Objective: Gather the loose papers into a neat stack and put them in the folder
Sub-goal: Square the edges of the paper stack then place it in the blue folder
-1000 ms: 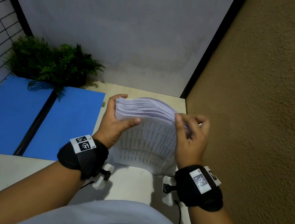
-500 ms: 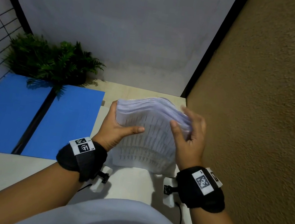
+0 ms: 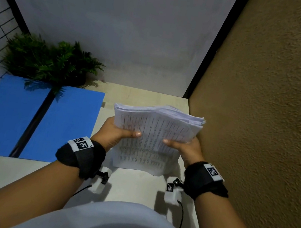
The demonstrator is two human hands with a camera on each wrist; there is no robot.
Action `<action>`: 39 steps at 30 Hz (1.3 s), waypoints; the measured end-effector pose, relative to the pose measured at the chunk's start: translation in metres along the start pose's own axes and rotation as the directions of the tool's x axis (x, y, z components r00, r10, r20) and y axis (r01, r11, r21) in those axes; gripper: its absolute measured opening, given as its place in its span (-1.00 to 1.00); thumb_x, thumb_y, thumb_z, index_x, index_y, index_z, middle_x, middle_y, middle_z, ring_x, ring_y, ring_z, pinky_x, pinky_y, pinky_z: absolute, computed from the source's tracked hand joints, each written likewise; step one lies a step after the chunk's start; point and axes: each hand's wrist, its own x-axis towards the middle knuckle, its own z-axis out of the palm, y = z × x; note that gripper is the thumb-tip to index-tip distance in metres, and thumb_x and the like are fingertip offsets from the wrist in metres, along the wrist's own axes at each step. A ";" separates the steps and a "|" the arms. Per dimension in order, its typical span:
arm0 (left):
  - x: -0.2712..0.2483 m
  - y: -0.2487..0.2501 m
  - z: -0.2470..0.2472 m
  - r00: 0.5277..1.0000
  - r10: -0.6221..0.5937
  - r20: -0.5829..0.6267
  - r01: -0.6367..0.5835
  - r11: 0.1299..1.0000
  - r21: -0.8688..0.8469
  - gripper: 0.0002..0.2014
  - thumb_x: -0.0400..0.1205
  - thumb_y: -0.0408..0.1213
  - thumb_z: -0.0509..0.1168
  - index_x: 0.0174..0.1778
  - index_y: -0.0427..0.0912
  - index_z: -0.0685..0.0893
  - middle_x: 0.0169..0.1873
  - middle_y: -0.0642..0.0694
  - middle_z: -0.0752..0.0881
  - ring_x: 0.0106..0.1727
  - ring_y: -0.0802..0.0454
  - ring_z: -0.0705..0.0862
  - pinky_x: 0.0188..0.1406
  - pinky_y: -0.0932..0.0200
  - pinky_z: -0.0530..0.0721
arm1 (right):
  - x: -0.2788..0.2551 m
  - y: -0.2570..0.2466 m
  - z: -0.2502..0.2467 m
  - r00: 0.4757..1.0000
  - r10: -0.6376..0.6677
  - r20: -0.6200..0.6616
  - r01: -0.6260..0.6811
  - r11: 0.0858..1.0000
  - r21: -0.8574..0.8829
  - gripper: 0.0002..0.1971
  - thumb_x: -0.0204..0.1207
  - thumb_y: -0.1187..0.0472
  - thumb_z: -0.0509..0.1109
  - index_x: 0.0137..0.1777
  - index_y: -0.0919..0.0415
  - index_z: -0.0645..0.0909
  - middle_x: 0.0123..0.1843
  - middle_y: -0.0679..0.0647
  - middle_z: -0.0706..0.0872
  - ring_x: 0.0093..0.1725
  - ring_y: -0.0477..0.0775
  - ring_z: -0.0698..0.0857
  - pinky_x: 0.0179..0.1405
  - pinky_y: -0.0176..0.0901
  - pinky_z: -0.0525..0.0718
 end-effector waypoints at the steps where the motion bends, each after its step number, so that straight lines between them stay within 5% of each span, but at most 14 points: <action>1: 0.001 0.002 0.002 1.000 0.005 -0.030 -0.005 1.000 0.002 -0.51 0.27 -0.29 0.68 0.13 -0.06 0.77 0.03 -0.06 0.85 0.18 -0.07 0.77 0.29 -0.19 0.69 | 0.000 -0.004 0.003 0.999 -0.012 -0.032 0.012 1.000 0.003 -0.43 0.16 0.42 0.67 0.22 0.20 0.66 0.13 0.15 0.79 0.21 0.16 0.73 0.23 0.24 0.70; 6: 0.001 0.031 0.003 0.979 0.143 -0.142 -0.149 0.988 -0.032 -0.65 0.35 -0.37 0.63 0.05 -0.16 0.79 -0.05 -0.06 0.85 0.08 0.00 0.80 0.07 0.06 0.77 | -0.009 -0.024 0.009 0.976 -0.184 -0.116 0.196 0.976 0.095 -0.68 0.32 0.40 0.60 -0.05 -0.01 0.69 -0.04 0.03 0.81 0.01 -0.07 0.79 -0.05 -0.06 0.80; 13: -0.008 0.017 -0.001 0.956 0.237 -0.175 -0.230 0.971 0.061 -0.24 0.16 -0.01 0.68 0.24 -0.09 0.56 0.13 -0.09 0.72 0.18 -0.05 0.72 0.10 -0.03 0.78 | -0.030 -0.024 0.020 0.877 -0.394 -0.274 0.401 0.915 -0.033 -0.45 0.32 0.05 0.60 0.26 -0.26 0.47 0.31 -0.03 0.56 0.29 0.09 0.64 0.18 0.16 0.73; 15: -0.013 0.014 0.000 0.951 0.240 -0.194 -0.235 0.971 0.047 -0.14 0.14 0.04 0.68 0.33 -0.03 0.47 0.22 -0.09 0.67 0.24 -0.04 0.69 0.13 -0.05 0.78 | -0.036 -0.026 0.021 0.813 -0.521 -0.260 0.499 0.854 -0.150 -0.64 0.48 0.04 0.49 0.24 -0.17 0.52 0.29 0.00 0.55 0.28 0.05 0.62 0.18 0.16 0.72; 18: -0.017 0.014 0.003 0.945 0.258 -0.200 -0.260 0.965 0.019 -0.08 0.19 0.07 0.65 0.44 -0.01 0.38 0.30 -0.06 0.62 0.29 0.03 0.67 0.17 -0.01 0.76 | -0.037 -0.032 0.021 0.737 -0.631 -0.244 0.539 0.765 -0.351 -0.90 0.65 0.21 0.28 0.09 0.05 0.58 0.07 -0.14 0.55 0.10 -0.25 0.58 0.13 -0.13 0.64; 20: -0.020 0.017 0.006 0.936 0.285 -0.207 -0.290 0.957 0.009 -0.12 0.27 0.13 0.59 0.47 0.03 0.37 0.29 -0.04 0.61 0.27 0.07 0.67 0.14 0.10 0.76 | -0.036 -0.036 0.022 0.744 -0.619 -0.253 0.502 0.767 -0.399 -0.94 0.67 0.22 0.24 0.04 0.07 0.53 0.00 -0.24 0.51 0.03 -0.29 0.54 0.10 -0.21 0.58; 23: -0.025 0.021 0.009 0.921 0.320 -0.221 -0.327 0.945 0.002 -0.27 0.40 0.24 0.44 0.48 0.16 0.40 0.27 0.03 0.62 0.24 0.14 0.67 0.10 0.27 0.70 | -0.035 -0.041 0.025 0.761 -0.589 -0.272 0.460 0.785 -0.416 -0.96 0.67 0.21 0.22 0.01 0.12 0.49 0.09 -0.18 0.51 0.10 -0.16 0.55 0.18 -0.06 0.65; 28: -0.025 0.025 0.010 0.914 0.315 -0.254 -0.335 0.941 -0.039 -0.36 0.43 0.33 0.40 0.40 0.22 0.47 0.33 -0.13 0.63 0.30 -0.07 0.68 0.28 -0.10 0.71 | -0.035 -0.038 0.029 0.774 -0.506 -0.381 0.486 0.860 -0.155 -0.82 0.66 0.17 0.19 -0.07 -0.17 0.49 0.26 -0.13 0.60 0.24 0.07 0.66 0.22 0.29 0.67; 32: -0.024 0.028 0.011 0.904 0.311 -0.292 -0.340 0.939 -0.051 -0.45 0.46 0.29 0.37 0.31 0.15 0.53 0.26 -0.13 0.66 0.21 -0.06 0.70 0.15 0.01 0.73 | -0.040 -0.030 0.035 0.802 -0.478 -0.359 0.479 0.873 -0.093 -0.85 0.65 0.03 0.14 -0.04 -0.27 0.48 0.29 -0.13 0.61 0.31 0.07 0.63 0.28 0.33 0.62; 34: -0.023 0.030 0.013 0.890 0.307 -0.337 -0.341 0.939 -0.044 -0.56 0.49 0.28 0.34 0.18 0.13 0.59 0.15 -0.05 0.68 0.11 0.02 0.66 0.07 0.10 0.67 | -0.044 -0.026 0.035 0.796 -0.530 -0.292 0.491 0.848 -0.200 -0.85 0.65 -0.01 0.13 0.07 -0.17 0.53 0.29 -0.15 0.53 0.32 -0.12 0.57 0.26 0.16 0.66; 36: -0.021 0.034 0.014 0.874 0.295 -0.387 -0.335 0.941 -0.040 -0.73 0.57 0.18 0.36 0.06 0.13 0.61 0.03 0.04 0.67 0.00 0.11 0.61 0.03 0.18 0.62 | -0.048 -0.022 0.033 0.786 -0.578 -0.221 0.510 0.807 -0.297 -0.83 0.67 0.06 0.22 0.19 -0.10 0.58 0.37 -0.15 0.40 0.28 -0.46 0.46 0.19 -0.25 0.61; 39: -0.016 0.035 0.013 0.857 0.272 -0.438 -0.320 0.947 -0.039 -0.89 0.66 -0.05 0.35 0.01 0.04 0.63 -0.04 0.10 0.67 -0.03 0.17 0.60 -0.04 0.26 0.57 | -0.051 -0.016 0.029 0.803 -0.572 -0.167 0.490 0.793 -0.361 -0.69 0.57 0.07 0.40 0.30 -0.13 0.61 0.44 -0.27 0.26 0.31 -0.55 0.37 0.20 -0.47 0.49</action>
